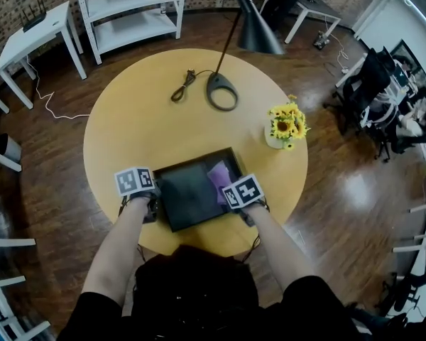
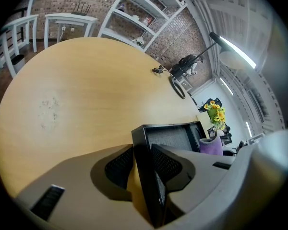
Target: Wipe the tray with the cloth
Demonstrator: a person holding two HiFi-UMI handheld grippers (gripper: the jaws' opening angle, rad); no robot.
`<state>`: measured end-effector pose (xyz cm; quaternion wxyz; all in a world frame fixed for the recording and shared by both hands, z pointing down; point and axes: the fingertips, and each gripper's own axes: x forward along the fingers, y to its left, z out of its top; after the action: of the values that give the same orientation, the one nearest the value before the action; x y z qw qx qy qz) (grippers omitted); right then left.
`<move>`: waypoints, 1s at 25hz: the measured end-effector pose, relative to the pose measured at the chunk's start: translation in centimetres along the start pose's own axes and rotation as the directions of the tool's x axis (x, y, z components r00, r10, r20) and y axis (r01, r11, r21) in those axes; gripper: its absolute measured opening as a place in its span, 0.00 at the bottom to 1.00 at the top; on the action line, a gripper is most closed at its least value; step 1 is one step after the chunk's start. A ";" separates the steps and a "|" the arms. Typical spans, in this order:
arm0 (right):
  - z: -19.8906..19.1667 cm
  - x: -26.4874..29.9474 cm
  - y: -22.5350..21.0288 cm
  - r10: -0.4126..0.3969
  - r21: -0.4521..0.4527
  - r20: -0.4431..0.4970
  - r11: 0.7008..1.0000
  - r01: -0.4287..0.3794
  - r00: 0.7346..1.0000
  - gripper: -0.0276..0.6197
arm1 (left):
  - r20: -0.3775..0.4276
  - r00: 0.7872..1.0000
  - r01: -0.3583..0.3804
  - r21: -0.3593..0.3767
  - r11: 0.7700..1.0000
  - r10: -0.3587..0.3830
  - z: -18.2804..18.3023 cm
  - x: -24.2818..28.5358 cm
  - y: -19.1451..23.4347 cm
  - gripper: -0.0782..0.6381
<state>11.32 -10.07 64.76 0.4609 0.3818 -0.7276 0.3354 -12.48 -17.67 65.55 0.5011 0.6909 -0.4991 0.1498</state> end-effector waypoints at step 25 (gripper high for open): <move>-1.6 -1.1 1.6 -0.103 -0.137 0.055 0.984 0.110 0.993 0.20 | 0.019 1.000 0.010 0.026 1.000 -0.010 0.2 0.4 -0.2 0.27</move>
<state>10.93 -7.65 64.05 0.4862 0.3949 -0.7386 0.2493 -12.19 -18.09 65.62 0.4879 0.7014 -0.4983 0.1471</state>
